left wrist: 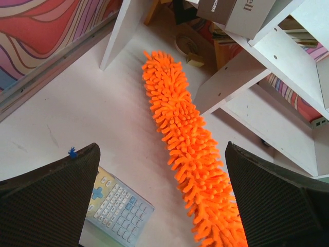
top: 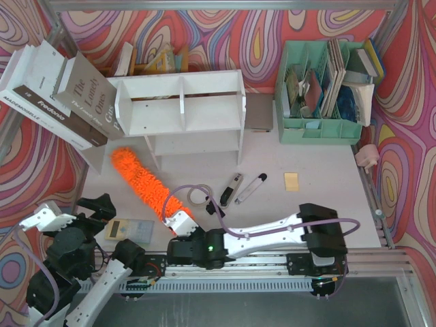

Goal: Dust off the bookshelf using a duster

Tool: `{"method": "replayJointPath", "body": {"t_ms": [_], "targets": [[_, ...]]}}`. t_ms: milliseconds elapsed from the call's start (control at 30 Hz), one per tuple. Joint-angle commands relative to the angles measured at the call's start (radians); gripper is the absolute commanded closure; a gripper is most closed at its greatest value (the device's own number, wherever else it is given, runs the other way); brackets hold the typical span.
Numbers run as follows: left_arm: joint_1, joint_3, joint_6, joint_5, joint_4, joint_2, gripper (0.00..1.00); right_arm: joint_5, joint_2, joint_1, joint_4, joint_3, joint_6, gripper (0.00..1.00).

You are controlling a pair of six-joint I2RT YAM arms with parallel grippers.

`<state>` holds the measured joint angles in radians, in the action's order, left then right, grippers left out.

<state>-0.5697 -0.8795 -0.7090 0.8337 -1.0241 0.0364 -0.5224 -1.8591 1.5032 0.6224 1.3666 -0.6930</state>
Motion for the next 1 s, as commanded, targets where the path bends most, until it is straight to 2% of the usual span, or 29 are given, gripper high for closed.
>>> {"method": "replayJointPath", "body": {"t_ms": [0,133,333,433,767,967], "targets": [[-0.006,-0.001,-0.02,0.04,-0.016,-0.031,0.02,-0.062,0.15,-0.003,-0.186,-0.085,0.284,1.0],[-0.006,-0.003,-0.027,0.053,-0.022,-0.03,0.02,-0.068,0.249,-0.003,-0.246,-0.177,0.435,1.0],[-0.006,-0.002,-0.029,0.064,-0.027,-0.03,0.02,0.018,0.383,-0.002,-0.372,-0.27,0.665,1.0],[-0.006,-0.001,-0.031,0.069,-0.027,-0.03,0.02,0.052,0.409,-0.002,-0.391,-0.256,0.758,1.0],[-0.006,-0.005,-0.035,0.085,-0.033,-0.032,0.02,-0.103,0.443,-0.026,-0.564,-0.171,0.98,1.0],[-0.006,-0.007,-0.042,0.094,-0.041,-0.032,0.02,-0.124,0.471,-0.054,-0.635,-0.124,1.09,1.0]]}}
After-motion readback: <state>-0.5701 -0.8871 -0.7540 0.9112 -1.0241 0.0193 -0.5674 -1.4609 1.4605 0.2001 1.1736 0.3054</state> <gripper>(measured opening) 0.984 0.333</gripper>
